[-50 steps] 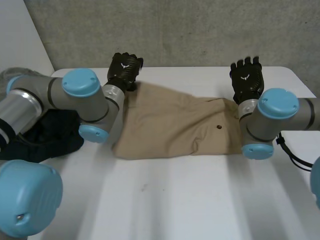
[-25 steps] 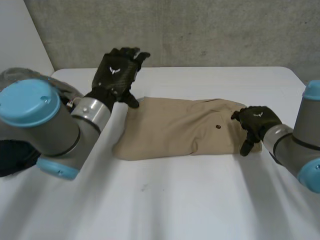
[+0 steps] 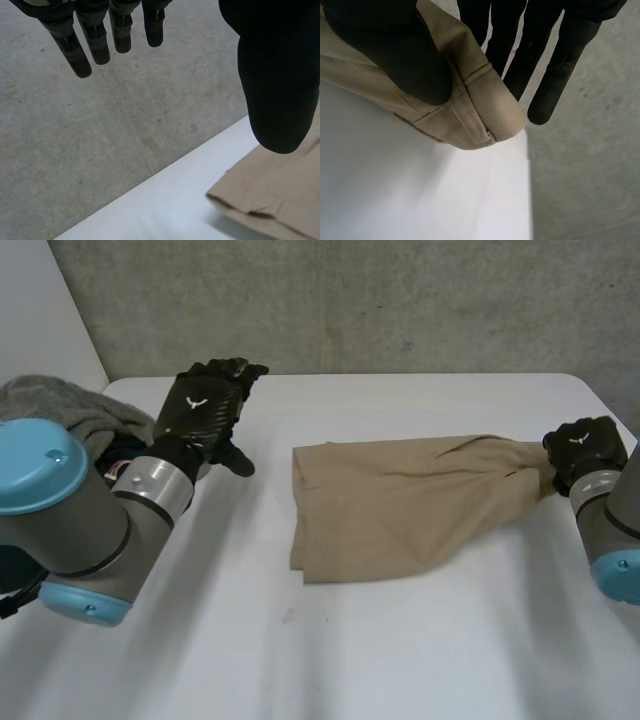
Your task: Fold the laundry.
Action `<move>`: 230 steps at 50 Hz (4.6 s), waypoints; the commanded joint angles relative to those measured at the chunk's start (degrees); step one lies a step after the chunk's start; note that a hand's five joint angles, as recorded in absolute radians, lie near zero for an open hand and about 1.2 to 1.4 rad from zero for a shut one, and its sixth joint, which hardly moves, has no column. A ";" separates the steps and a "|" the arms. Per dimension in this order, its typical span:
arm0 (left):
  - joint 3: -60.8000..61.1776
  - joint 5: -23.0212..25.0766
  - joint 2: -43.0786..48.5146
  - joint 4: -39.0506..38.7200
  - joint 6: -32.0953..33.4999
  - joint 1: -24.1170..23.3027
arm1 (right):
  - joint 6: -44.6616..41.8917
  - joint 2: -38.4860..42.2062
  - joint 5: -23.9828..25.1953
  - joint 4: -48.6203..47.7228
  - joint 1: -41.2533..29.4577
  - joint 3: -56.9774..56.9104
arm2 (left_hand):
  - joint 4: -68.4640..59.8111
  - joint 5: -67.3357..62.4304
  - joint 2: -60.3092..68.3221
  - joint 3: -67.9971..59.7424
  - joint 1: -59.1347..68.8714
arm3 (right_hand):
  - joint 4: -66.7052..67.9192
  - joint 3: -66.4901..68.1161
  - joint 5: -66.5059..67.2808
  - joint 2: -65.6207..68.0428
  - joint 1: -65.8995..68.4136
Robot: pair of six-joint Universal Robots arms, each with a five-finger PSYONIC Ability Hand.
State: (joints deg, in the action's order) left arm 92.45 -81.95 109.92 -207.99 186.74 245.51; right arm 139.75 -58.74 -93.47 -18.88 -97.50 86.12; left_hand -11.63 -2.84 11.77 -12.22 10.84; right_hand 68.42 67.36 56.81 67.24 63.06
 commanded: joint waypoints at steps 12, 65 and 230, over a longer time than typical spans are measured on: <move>1.68 -0.05 -3.22 1.01 -2.53 0.76 | -23.99 4.86 35.02 -15.58 -25.54 4.76 | 1.63 2.84 -1.77 2.22 -0.84 | 11.58 12.64 13.19 12.76 16.94; -35.06 -9.72 12.26 24.74 1.52 -14.80 | 39.19 -6.12 21.67 21.69 -4.63 -21.17 | 1.63 2.84 -1.77 2.22 -0.84 | -58.42 -57.36 -56.81 -57.24 -53.06; -18.69 -7.68 -7.03 21.40 -0.55 12.52 | 22.24 -11.22 26.77 -21.40 -5.06 12.58 | 1.63 2.84 -1.77 2.22 -0.84 | -58.42 -57.36 -56.81 -57.24 -53.06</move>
State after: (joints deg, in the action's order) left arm 79.82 -77.72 97.06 -186.25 173.79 249.70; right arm 162.94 -64.35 -70.62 -50.49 -96.79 91.69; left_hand -11.63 -2.83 11.60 -11.95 10.84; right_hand 12.11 12.14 2.72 12.04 12.98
